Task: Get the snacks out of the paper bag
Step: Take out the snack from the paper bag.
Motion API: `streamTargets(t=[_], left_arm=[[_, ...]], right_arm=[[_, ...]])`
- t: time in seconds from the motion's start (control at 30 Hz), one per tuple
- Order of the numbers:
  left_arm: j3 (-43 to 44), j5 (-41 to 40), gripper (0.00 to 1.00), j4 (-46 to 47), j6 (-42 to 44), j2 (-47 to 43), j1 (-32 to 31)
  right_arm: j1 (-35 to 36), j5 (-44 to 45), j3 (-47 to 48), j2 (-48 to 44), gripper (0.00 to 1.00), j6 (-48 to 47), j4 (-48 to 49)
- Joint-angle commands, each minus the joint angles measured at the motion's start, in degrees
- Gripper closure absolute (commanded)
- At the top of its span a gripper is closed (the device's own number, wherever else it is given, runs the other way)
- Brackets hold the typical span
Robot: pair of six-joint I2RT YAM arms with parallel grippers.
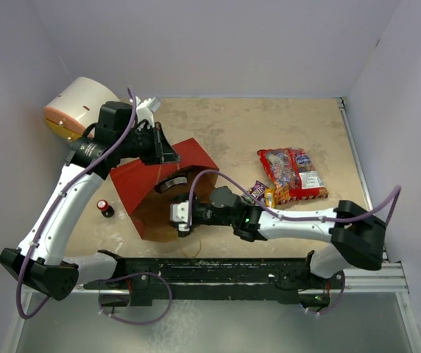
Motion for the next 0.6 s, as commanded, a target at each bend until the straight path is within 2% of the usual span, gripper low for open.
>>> streamTargets(t=[0.0, 0.17, 0.33, 0.57], left_arm=[[2.8, 1.8, 1.0, -0.9, 0.9, -0.8, 0.0], [4.3, 1.7, 1.0, -2.2, 3.3, -0.2, 0.0], [8.2, 0.5, 1.0, -4.6, 6.6, 1.6, 0.0], [9.4, -0.7, 1.0, -5.1, 8.4, 2.1, 0.0]], right_arm=[[0.7, 7.3, 6.6, 6.0, 0.34, -5.7, 7.0], [0.6, 14.2, 8.6, 14.7, 0.33, -10.4, 9.5], [-1.3, 19.9, 10.2, 21.7, 0.43, -16.0, 12.3], [-5.2, 21.5, 18.5, 29.1, 0.45, -20.3, 6.0]])
